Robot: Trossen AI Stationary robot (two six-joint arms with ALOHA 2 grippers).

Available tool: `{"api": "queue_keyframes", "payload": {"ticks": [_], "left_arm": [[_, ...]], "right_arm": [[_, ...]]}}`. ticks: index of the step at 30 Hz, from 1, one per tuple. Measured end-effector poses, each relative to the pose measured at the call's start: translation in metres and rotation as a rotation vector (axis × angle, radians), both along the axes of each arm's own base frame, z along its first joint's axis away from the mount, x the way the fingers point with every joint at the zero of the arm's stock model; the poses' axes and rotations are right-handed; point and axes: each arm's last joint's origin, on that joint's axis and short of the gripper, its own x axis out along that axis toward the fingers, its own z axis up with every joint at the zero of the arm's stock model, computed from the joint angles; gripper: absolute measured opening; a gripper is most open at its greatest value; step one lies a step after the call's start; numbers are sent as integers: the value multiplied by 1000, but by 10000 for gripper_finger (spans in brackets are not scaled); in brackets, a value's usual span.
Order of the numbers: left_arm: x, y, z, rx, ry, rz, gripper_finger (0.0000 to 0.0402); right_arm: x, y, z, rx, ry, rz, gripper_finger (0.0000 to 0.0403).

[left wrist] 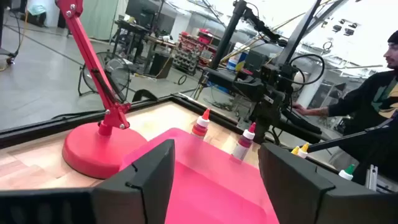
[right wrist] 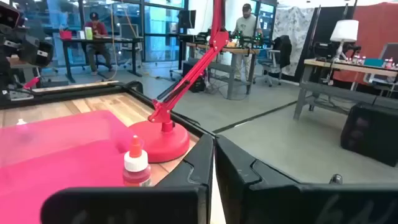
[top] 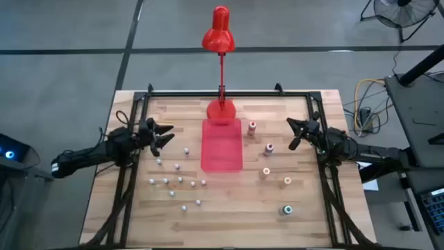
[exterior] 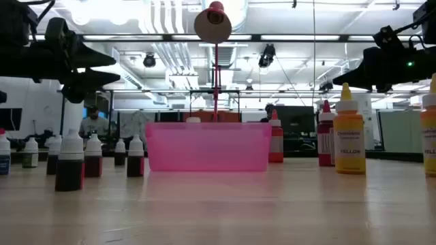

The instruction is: Pick & Place food coloring

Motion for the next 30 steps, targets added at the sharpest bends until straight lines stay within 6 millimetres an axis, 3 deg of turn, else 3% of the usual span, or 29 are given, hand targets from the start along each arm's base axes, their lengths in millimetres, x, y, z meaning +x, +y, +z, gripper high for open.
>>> {"api": "queue_keyframes", "payload": {"ticks": [30], "left_arm": [[0,0,0,0,0,0,204]], "right_arm": [[0,0,0,-4,3,0,9]]}}
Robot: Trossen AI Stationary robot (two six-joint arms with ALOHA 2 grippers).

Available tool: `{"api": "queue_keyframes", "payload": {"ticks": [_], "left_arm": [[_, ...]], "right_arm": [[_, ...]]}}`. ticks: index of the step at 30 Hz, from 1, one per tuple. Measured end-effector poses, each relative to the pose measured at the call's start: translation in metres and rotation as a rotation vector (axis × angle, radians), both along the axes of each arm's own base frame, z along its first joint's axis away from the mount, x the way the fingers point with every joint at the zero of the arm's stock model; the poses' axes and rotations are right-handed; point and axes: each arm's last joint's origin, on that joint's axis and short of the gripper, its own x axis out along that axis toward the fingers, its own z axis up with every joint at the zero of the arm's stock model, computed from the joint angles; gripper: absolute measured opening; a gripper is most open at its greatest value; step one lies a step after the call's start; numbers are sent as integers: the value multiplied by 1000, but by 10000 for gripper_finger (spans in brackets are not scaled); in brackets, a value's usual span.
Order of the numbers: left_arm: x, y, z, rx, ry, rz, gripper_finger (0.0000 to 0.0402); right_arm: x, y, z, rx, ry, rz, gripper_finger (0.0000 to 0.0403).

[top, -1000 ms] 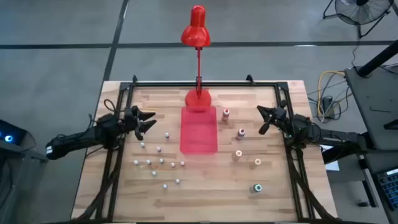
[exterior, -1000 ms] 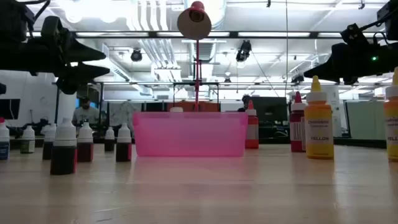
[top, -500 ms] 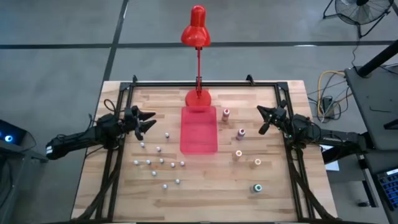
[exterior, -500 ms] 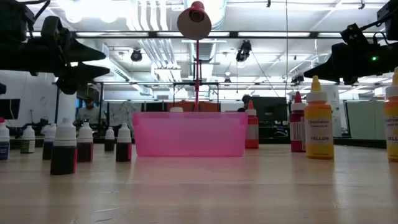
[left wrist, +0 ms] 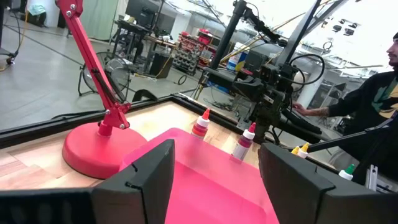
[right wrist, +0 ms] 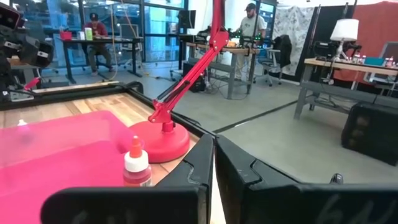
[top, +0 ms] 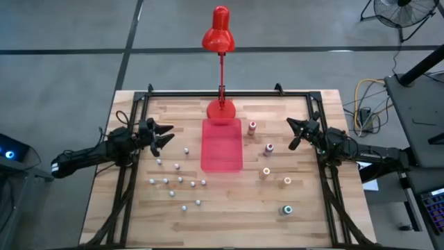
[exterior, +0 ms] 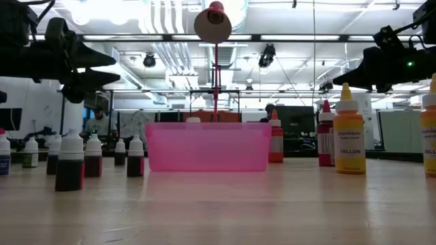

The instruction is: Pick & Place food coloring

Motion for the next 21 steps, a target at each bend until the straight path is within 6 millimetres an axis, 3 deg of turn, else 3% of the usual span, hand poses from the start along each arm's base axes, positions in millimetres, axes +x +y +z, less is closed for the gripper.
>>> {"api": "queue_keyframes", "payload": {"ticks": [21], "left_arm": [[0,0,0,0,0,0,204]], "right_arm": [[0,0,0,44,-37,0,9]]}}
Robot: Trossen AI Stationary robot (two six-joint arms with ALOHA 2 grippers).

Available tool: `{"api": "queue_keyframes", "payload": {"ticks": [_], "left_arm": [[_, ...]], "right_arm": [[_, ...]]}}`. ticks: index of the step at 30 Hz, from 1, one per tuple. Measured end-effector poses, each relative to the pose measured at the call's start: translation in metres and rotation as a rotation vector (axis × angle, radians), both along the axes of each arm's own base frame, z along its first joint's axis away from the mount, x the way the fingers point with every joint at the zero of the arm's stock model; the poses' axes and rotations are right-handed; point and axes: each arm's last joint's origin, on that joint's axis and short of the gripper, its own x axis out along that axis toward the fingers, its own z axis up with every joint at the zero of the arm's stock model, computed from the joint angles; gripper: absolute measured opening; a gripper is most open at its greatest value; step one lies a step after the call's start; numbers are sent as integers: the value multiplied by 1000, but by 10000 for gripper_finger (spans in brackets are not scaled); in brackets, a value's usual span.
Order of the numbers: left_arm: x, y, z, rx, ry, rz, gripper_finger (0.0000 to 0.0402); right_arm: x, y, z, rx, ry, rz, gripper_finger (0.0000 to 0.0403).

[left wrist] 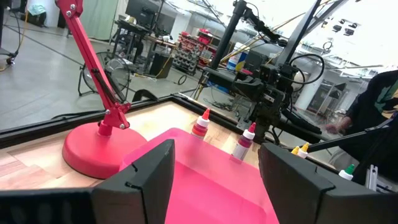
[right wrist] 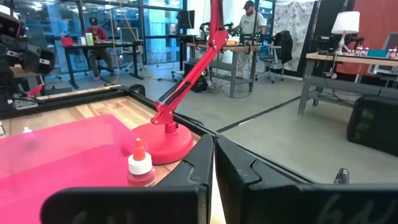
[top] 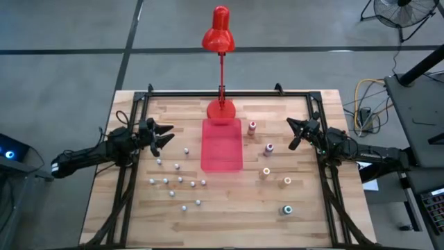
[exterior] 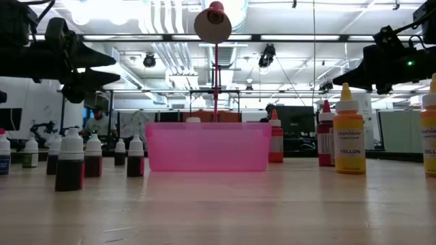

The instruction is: Pick & Place food coloring

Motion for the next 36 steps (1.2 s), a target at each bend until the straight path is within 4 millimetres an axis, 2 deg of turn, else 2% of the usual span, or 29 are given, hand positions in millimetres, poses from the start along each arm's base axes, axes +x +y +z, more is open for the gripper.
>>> {"api": "queue_keyframes", "payload": {"ticks": [12,21,26,36], "left_arm": [[0,0,0,0,0,0,204],[0,0,0,0,0,0,204],[0,0,0,0,0,0,204],[0,0,0,0,-1,0,204]], "right_arm": [[0,0,0,72,-60,-1,8],[0,0,0,65,-51,1,17],[2,1,-2,77,-40,54,71],[7,0,-8,131,9,52,237]]}}
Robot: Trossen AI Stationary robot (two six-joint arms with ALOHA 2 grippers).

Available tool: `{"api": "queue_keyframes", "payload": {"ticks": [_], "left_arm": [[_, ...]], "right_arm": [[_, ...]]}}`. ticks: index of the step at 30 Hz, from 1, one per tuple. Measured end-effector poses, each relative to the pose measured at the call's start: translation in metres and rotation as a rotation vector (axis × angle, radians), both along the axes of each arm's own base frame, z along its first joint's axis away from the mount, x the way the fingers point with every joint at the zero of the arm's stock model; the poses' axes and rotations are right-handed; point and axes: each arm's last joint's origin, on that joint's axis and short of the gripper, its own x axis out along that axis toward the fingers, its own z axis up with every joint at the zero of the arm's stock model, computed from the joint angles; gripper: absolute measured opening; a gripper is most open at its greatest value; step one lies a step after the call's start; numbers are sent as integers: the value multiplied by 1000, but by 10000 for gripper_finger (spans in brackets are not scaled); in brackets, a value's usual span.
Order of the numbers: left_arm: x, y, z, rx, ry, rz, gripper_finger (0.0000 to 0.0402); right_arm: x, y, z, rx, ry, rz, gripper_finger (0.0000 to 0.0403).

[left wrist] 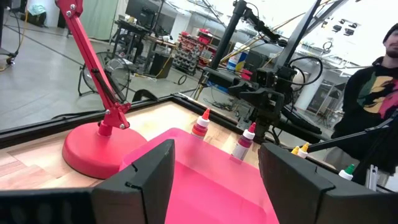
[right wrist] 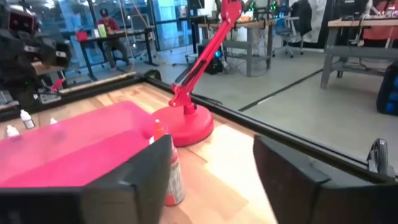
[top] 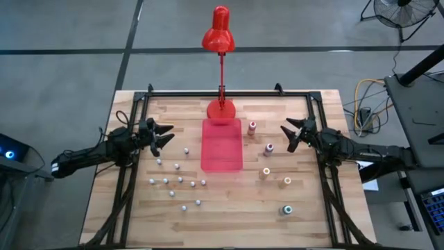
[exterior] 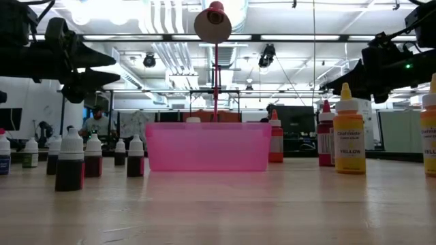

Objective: Pick & Place food coloring
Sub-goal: Put the big orange food coloring bottle into the pink bin

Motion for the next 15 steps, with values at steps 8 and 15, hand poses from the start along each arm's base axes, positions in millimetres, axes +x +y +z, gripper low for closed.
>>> {"api": "queue_keyframes", "payload": {"ticks": [8,15], "left_arm": [[0,0,0,0,0,0,204],[0,0,0,0,0,0,204]], "right_arm": [[2,0,-3,21,24,-2,324],[2,0,-4,19,33,-2,353]]}}
